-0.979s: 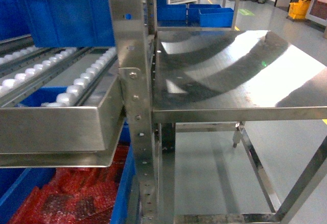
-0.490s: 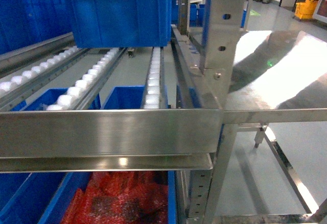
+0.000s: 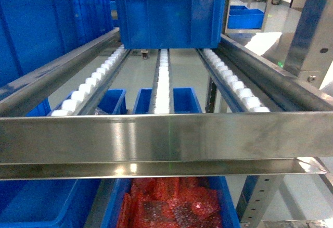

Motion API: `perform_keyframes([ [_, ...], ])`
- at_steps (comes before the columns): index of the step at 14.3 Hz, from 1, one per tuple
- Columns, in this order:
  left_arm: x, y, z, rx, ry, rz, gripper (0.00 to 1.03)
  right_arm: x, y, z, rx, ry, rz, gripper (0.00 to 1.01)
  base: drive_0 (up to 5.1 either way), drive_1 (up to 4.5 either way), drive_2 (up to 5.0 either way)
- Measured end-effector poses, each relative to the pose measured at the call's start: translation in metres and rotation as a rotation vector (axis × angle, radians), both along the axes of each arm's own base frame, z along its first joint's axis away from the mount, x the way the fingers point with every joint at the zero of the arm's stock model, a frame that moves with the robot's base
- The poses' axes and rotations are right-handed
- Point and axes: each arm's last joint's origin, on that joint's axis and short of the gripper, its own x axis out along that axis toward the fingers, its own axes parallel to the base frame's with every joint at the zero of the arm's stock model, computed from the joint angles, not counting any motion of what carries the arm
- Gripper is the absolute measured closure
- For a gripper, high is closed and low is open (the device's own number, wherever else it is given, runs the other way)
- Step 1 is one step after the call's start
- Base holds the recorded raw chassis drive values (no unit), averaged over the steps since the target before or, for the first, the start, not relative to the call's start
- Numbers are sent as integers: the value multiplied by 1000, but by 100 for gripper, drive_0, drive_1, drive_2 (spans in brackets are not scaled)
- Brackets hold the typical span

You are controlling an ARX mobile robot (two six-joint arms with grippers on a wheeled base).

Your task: Pick blue part to blue bin on bottom shelf

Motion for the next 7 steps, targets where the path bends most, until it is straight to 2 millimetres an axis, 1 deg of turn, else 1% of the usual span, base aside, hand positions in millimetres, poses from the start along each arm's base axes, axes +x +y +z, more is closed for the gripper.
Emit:
perform_keyframes([
  [7,0,0,0,1,2,0,60,0,0,0,0,2,0,3,-495,250,250],
])
